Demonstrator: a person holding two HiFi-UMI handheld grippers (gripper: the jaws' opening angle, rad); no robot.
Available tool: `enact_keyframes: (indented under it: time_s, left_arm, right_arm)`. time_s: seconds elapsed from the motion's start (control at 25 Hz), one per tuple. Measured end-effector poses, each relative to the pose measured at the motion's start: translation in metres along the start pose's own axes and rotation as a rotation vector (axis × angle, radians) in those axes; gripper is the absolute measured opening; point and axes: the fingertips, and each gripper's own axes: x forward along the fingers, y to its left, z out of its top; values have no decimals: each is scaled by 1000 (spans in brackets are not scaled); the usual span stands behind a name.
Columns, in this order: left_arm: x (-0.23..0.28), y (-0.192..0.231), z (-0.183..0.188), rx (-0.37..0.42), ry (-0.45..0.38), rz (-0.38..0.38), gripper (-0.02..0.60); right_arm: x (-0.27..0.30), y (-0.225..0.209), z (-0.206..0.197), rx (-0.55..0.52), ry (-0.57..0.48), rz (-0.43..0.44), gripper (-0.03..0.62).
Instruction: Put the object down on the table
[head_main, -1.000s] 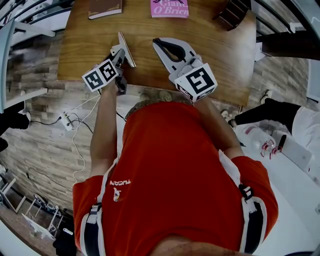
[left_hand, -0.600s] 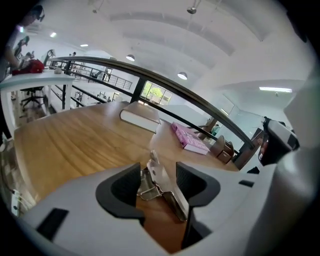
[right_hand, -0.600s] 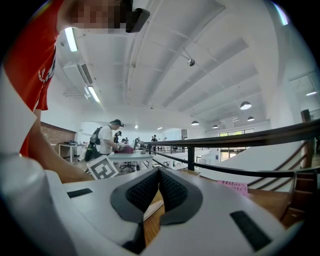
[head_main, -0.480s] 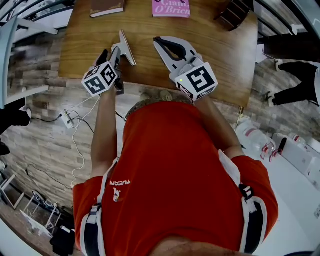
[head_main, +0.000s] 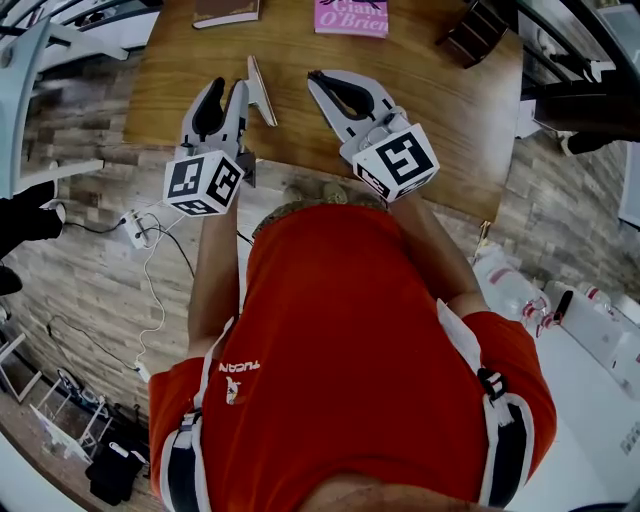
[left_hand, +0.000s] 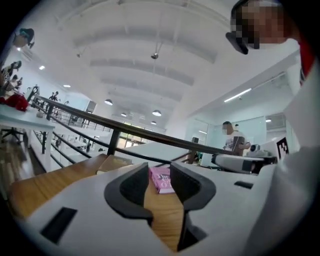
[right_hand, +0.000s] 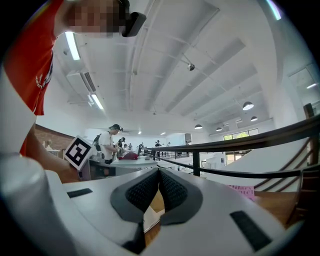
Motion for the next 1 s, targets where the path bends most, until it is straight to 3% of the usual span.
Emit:
enact_keyframes:
  time_s: [0.32, 0.6, 1.0]
  left_arm:
    - [-23, -40, 31, 82, -83, -54, 17]
    - [-40, -59, 43, 119, -147, -79, 9]
    - [-50, -60, 51, 120, -171, -66, 9]
  right_arm:
    - [-7, 11, 14, 10, -50, 31, 25]
    - [-15, 22, 19, -2, -72, 63, 25]
    - [-21, 28, 19, -4, -76, 75, 25]
